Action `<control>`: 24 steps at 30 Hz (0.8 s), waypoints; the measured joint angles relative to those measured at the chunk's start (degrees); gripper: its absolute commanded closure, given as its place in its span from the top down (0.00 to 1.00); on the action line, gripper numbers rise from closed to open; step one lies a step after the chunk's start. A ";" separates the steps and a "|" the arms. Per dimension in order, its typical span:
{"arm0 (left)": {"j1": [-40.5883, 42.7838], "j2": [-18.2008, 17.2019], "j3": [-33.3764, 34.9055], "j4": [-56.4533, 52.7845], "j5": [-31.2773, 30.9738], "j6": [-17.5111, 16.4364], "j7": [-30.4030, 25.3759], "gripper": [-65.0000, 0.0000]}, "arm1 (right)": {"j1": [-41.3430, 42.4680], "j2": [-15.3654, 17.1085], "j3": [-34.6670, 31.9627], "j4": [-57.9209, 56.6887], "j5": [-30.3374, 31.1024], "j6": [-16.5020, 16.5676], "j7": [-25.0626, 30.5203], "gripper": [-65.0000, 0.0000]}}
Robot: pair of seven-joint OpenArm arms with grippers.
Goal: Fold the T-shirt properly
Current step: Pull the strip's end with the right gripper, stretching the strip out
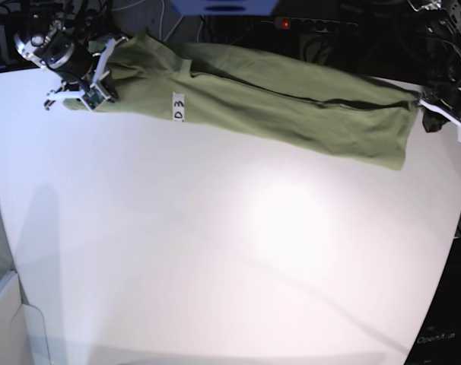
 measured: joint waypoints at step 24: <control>0.07 -0.17 -0.17 0.00 -0.15 -0.02 -0.02 0.05 | 7.21 0.13 -2.36 -12.46 1.70 0.00 2.34 0.01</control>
